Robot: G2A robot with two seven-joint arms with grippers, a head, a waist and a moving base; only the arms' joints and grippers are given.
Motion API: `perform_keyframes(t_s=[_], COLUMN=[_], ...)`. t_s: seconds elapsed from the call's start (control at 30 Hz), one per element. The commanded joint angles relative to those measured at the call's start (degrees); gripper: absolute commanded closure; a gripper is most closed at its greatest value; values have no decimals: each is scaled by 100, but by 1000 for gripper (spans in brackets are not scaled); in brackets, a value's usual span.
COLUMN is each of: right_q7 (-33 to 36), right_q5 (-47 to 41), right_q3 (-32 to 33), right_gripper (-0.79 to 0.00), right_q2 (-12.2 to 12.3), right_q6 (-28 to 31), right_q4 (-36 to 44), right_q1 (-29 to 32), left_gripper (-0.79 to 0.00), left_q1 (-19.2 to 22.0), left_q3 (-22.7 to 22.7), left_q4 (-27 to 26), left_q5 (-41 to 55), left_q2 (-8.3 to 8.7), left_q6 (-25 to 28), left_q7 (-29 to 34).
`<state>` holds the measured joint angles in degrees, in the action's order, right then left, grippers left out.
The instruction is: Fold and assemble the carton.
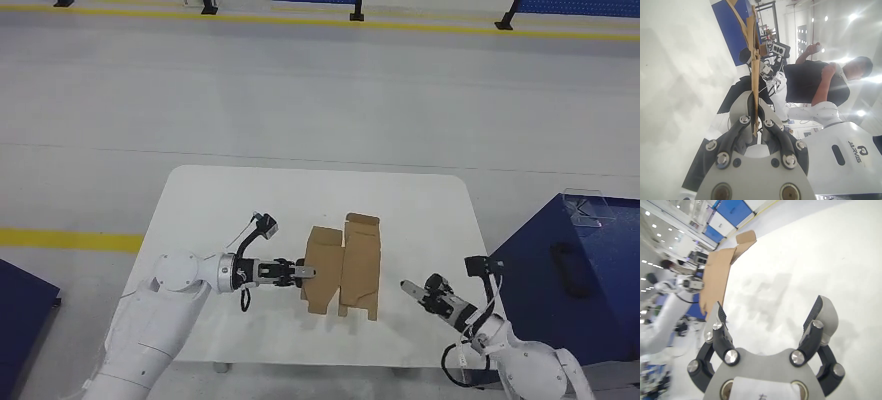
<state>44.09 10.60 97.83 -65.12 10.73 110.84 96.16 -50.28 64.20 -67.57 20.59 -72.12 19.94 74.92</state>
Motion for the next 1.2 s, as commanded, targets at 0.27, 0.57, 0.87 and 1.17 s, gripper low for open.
perform_keyframes(t_s=[0.27, 0.57, 0.87, 1.17], right_q7=[2306, 1766, 1661, 1449], right_q5=[-3237, -3327, -3290, -3378], right_q3=[-730, -1007, -956, -800], right_gripper=[-785, 0, 0, 0], right_q2=[20, 7, 58, 103], right_q6=[-933, -831, -855, -866], right_q4=[-1331, -1412, -1283, -1155], right_q1=[-1369, -1460, -1326, -1234], left_gripper=[0, 0, -34, -785], left_q1=[-115, 14, 65, 5], left_q3=[-135, -442, -514, 139], left_q4=[-235, -113, -5, 371], left_q5=[428, 560, 674, 1268], left_q2=[-5, -57, -65, 72], left_q6=[29, -115, -145, -166], left_q7=[42, 121, 71, 13])
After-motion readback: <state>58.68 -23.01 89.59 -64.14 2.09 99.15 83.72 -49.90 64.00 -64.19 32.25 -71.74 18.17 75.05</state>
